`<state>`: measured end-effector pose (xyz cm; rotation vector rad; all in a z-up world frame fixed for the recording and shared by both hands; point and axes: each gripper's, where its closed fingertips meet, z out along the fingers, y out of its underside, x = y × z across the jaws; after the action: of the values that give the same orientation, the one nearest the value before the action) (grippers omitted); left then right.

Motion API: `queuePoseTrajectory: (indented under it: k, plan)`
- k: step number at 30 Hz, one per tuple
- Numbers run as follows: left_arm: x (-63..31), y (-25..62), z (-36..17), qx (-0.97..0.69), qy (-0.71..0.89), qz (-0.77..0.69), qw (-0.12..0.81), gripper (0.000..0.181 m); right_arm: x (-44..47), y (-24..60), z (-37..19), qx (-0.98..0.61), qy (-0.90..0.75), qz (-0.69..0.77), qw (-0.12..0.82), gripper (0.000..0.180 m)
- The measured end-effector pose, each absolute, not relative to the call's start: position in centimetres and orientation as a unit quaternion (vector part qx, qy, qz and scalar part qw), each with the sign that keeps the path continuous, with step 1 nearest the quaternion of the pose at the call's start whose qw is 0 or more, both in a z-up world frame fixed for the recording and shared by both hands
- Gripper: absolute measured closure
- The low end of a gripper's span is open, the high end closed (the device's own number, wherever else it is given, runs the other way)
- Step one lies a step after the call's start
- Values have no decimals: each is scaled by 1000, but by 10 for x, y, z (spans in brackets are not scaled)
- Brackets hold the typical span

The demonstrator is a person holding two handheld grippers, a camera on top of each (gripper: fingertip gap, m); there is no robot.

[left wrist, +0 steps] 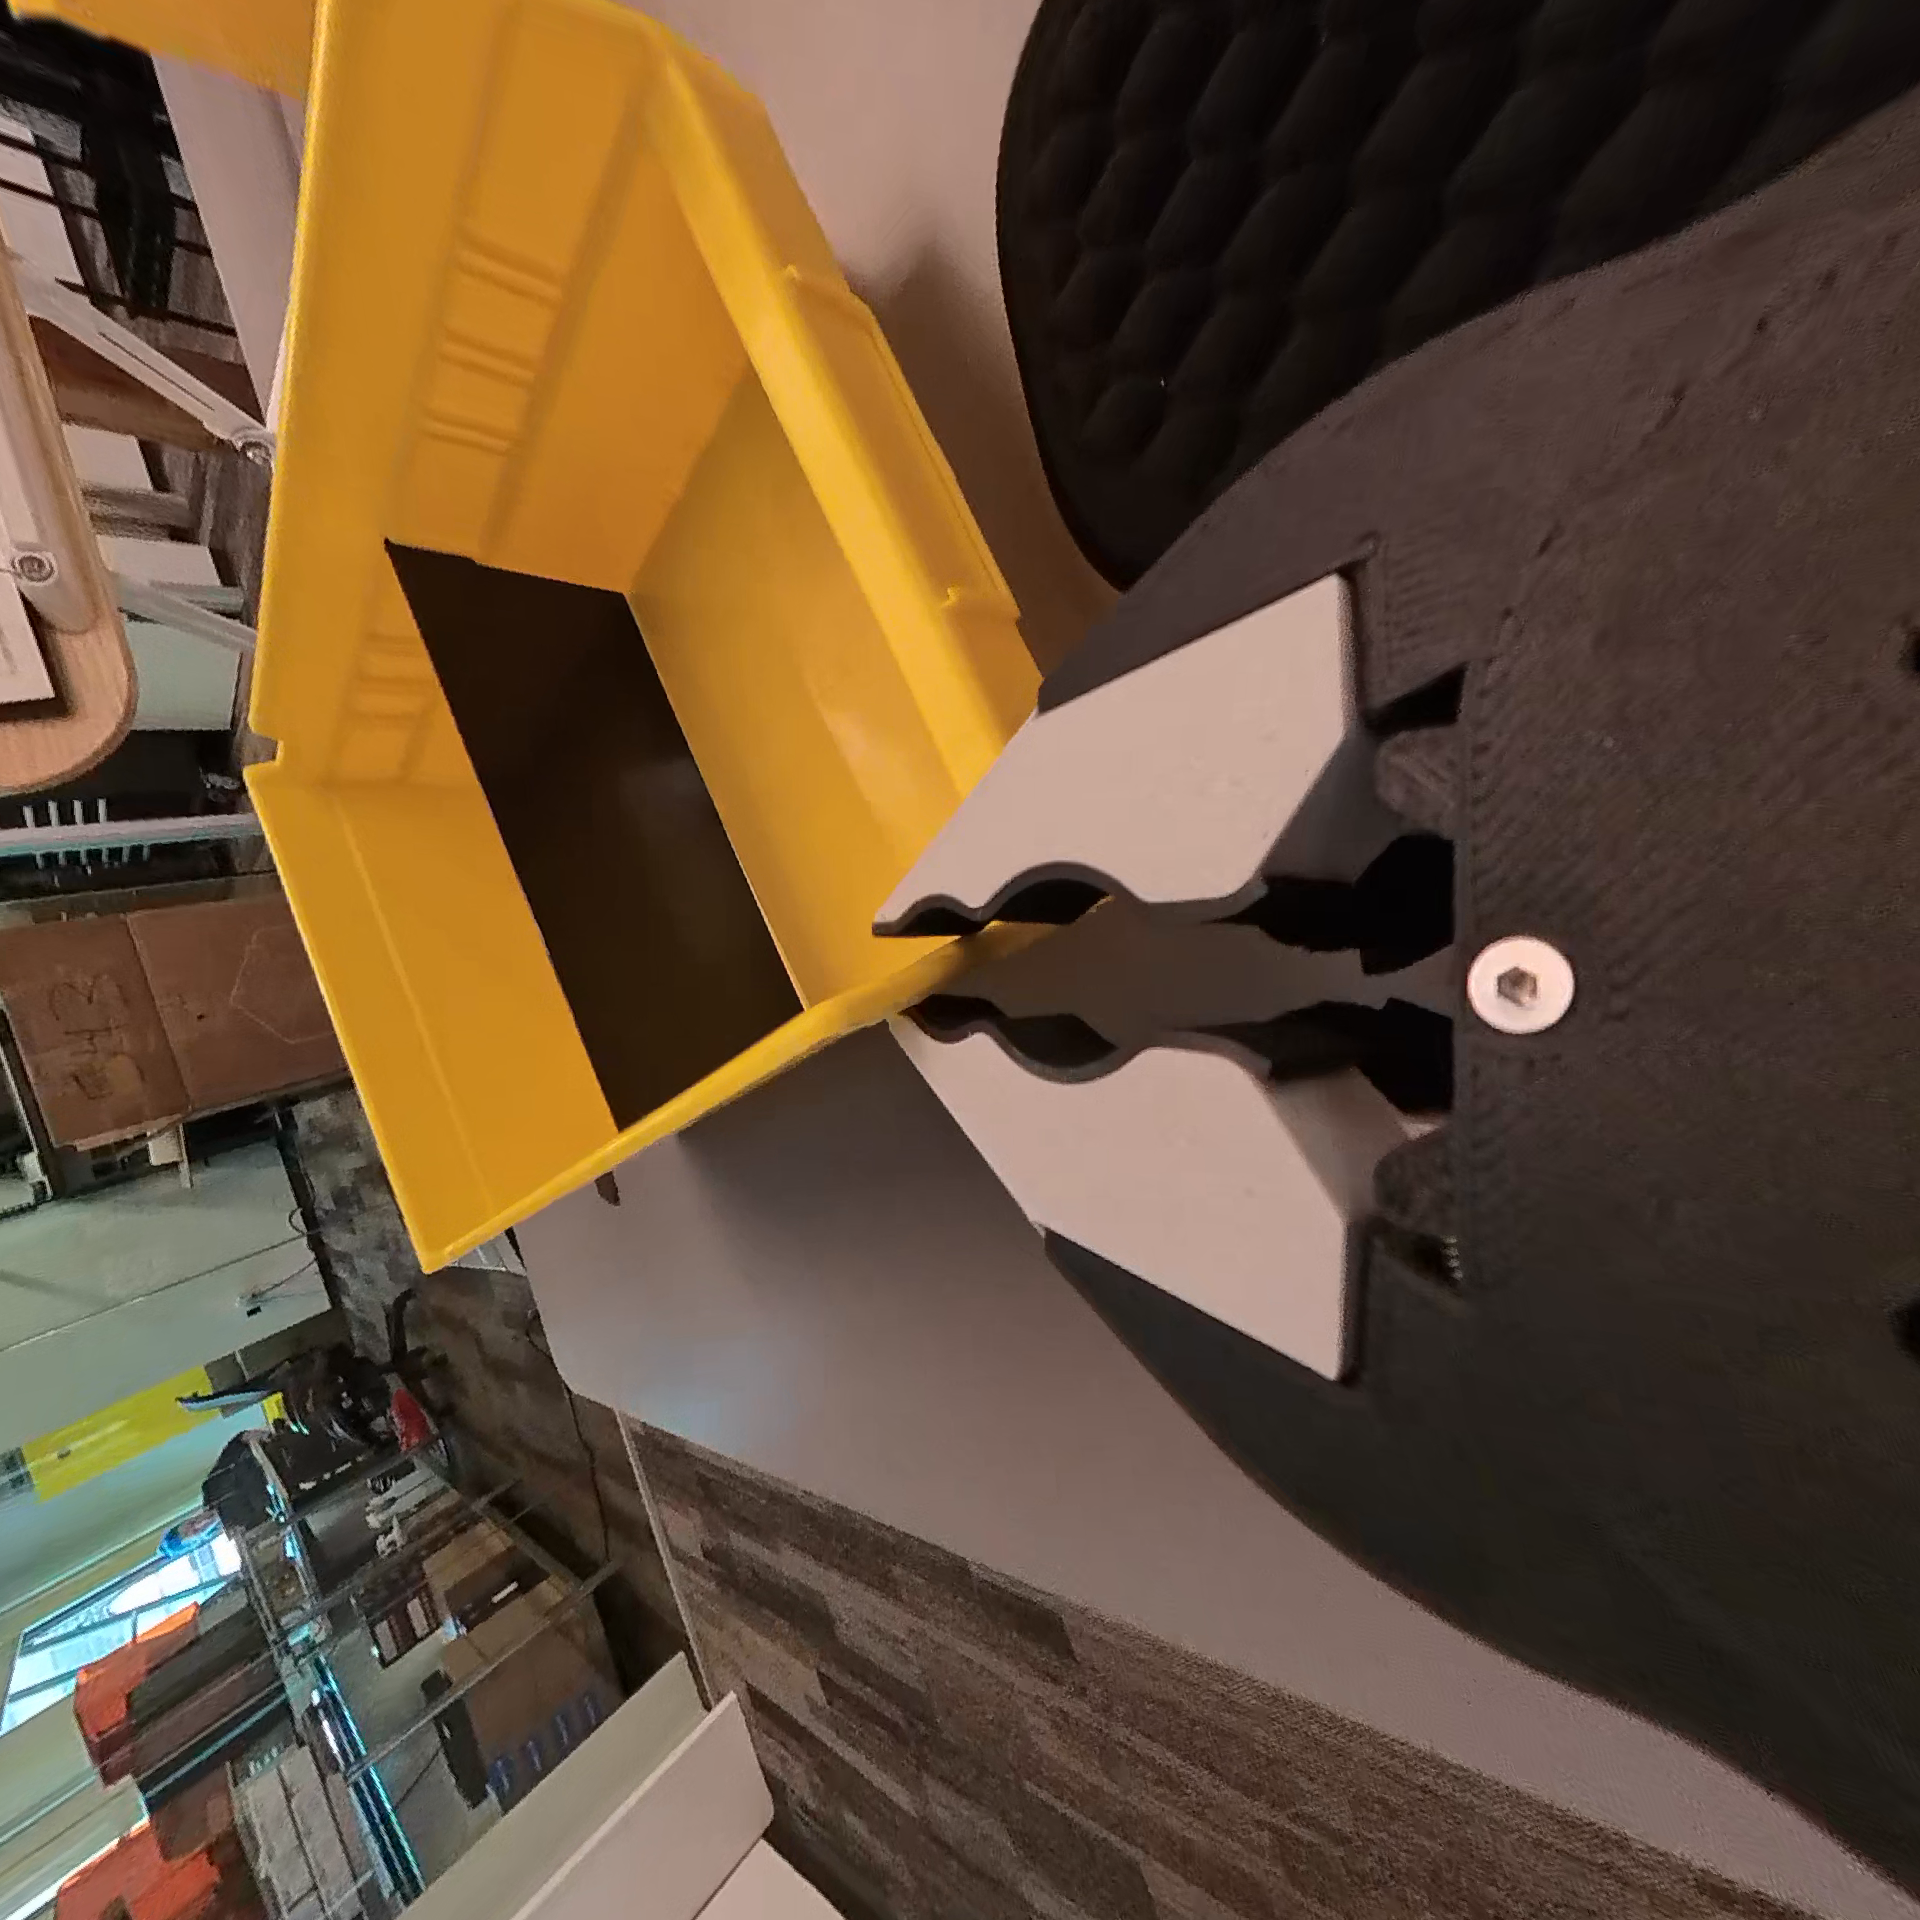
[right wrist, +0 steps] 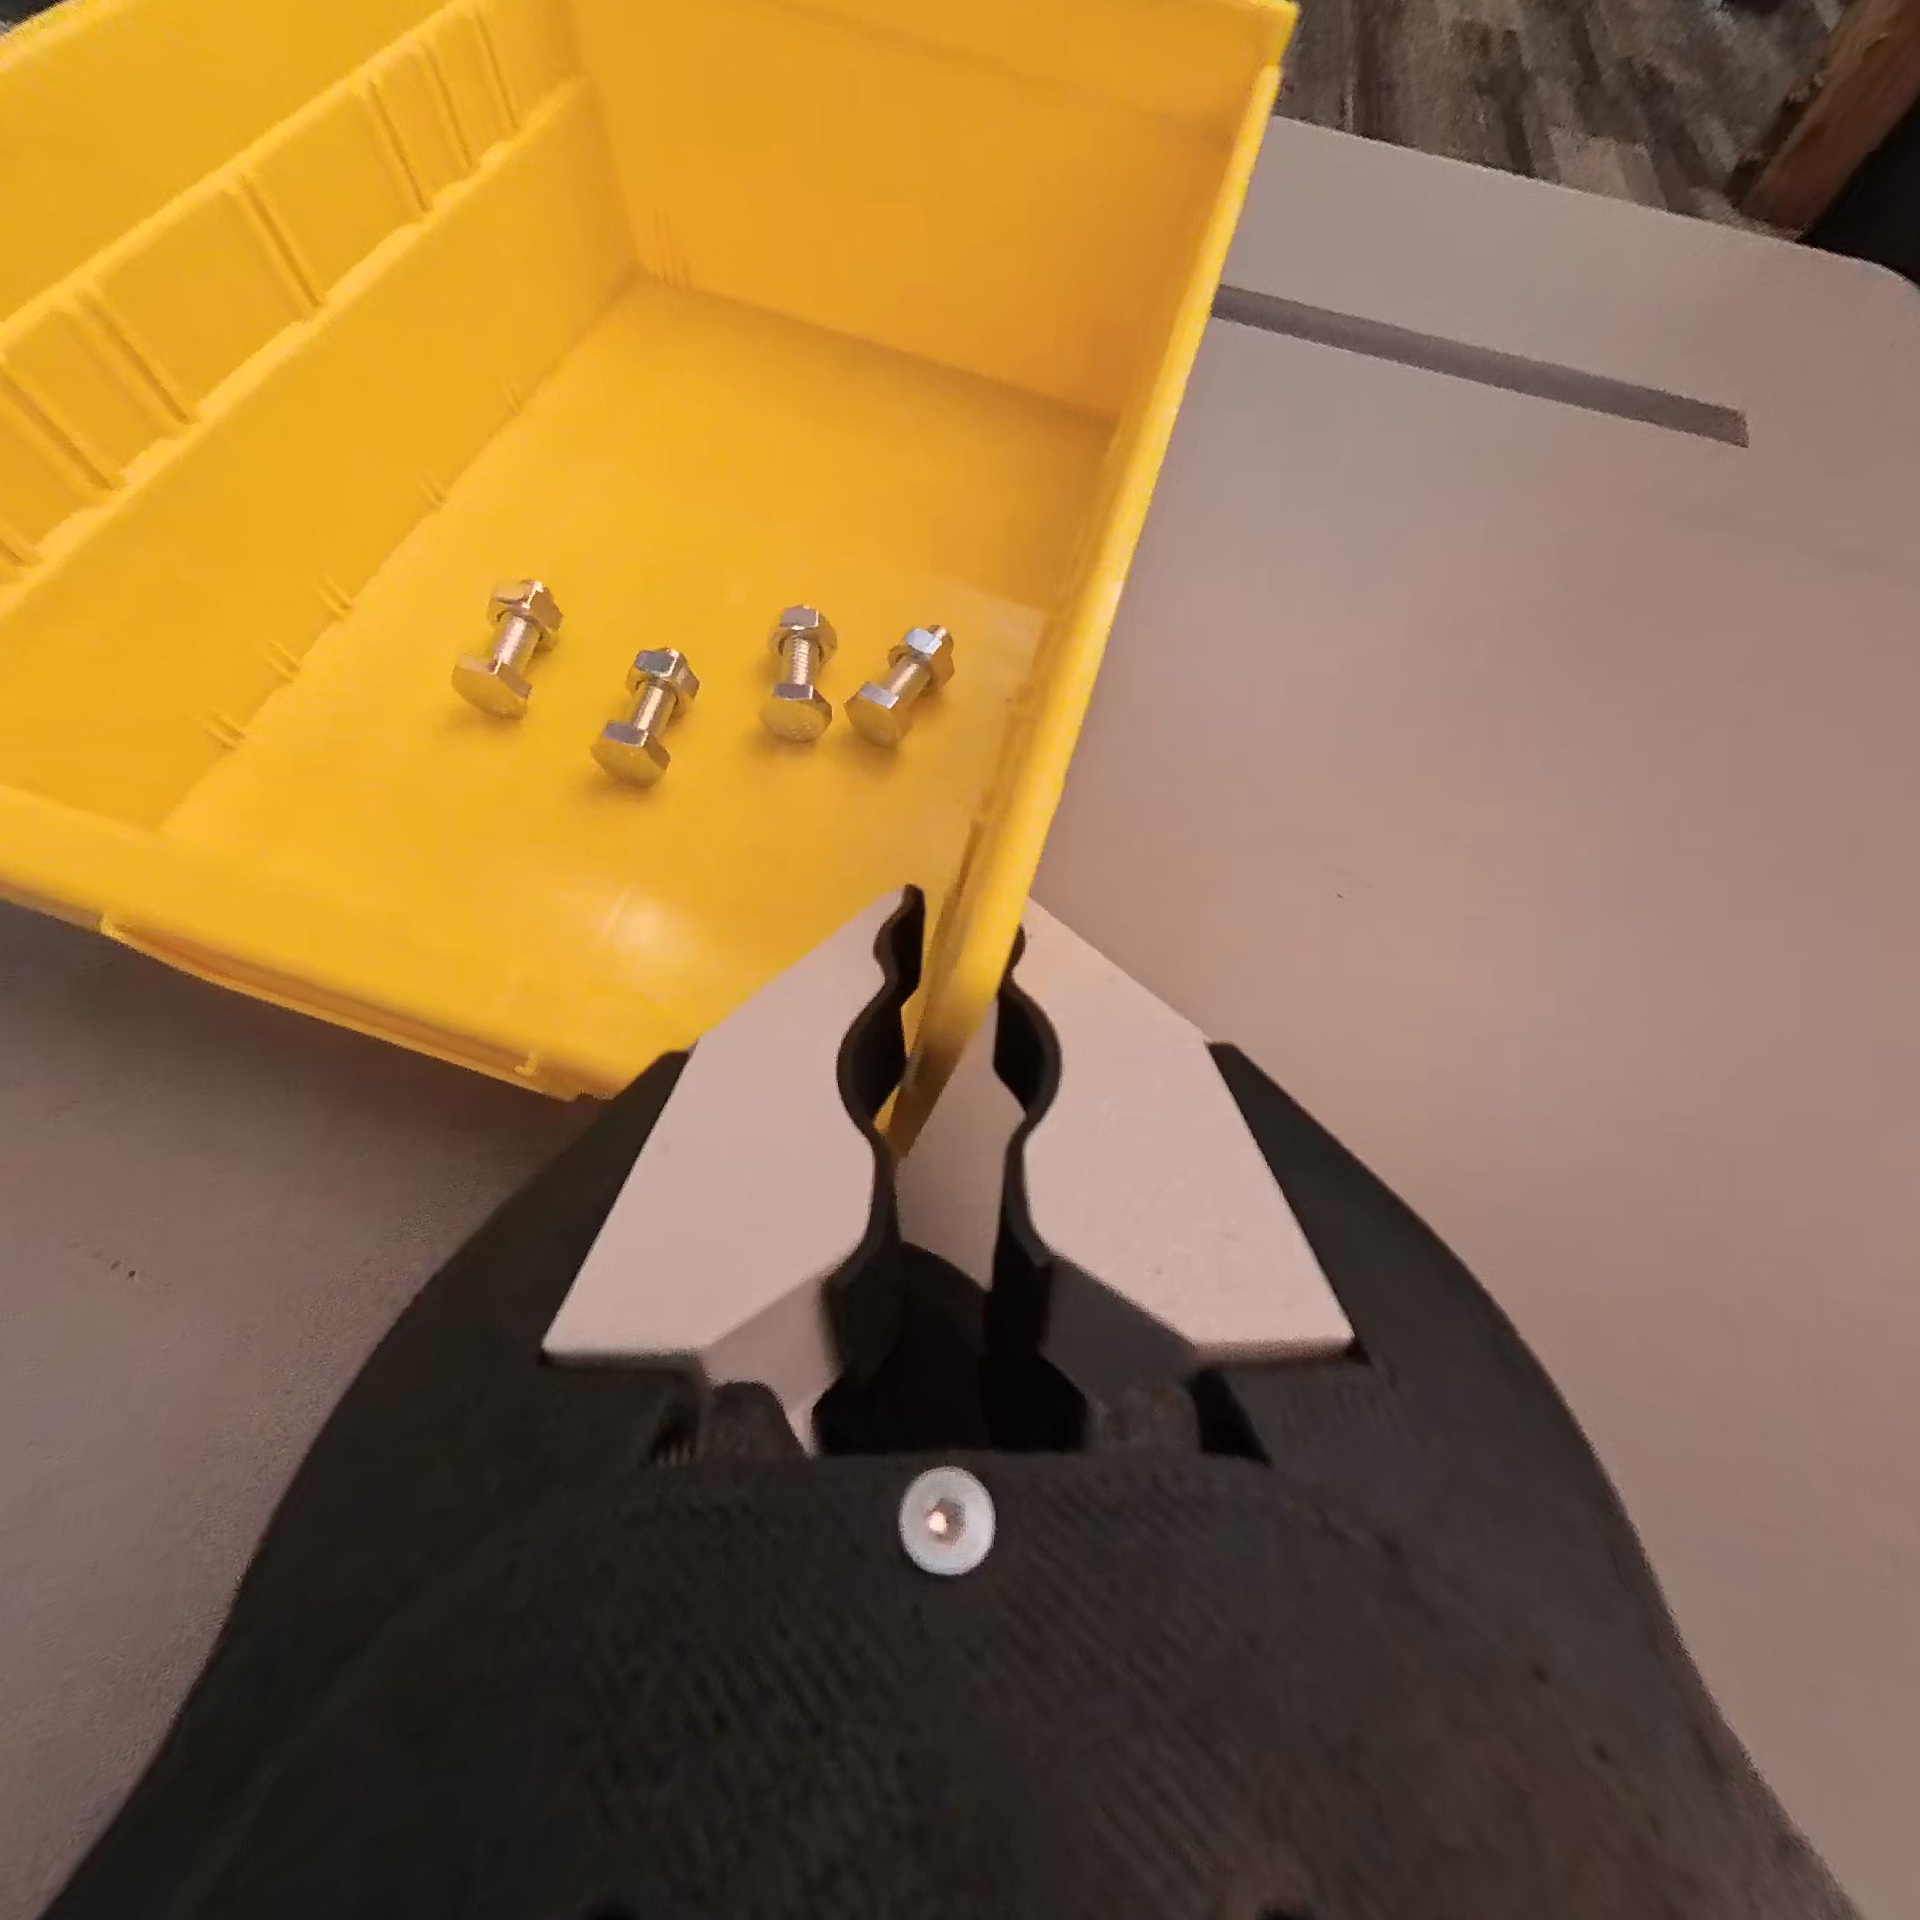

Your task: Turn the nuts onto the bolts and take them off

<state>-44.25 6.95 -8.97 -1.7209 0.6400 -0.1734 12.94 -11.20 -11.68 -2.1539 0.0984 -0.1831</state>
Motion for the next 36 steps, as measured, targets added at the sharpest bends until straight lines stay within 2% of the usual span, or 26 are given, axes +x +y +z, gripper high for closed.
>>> queuePoseTrajectory:
  k: [18, 31, 33, 35, 36]
  plan:
    - [-392, 53, -93, -699, 377, -96, 600, 164, 57, -75, -117, -886, -51, -80, 453, 166]
    - [-381, 43, -93, -681, 408, -124, 595, 163, 40, -67, -117, -883, -90, 0, 460, 159]
    - [-380, 40, -93, -677, 416, -124, 595, 163, 39, -70, -116, -888, -68, 26, 454, 153]
    - [-379, 38, -93, -674, 420, -127, 594, 163, 45, -73, -98, -872, -36, 27, 487, 133]
    - [-379, 38, -93, -673, 422, -128, 594, 163, 48, -74, -80, -855, -21, 13, 518, 129]
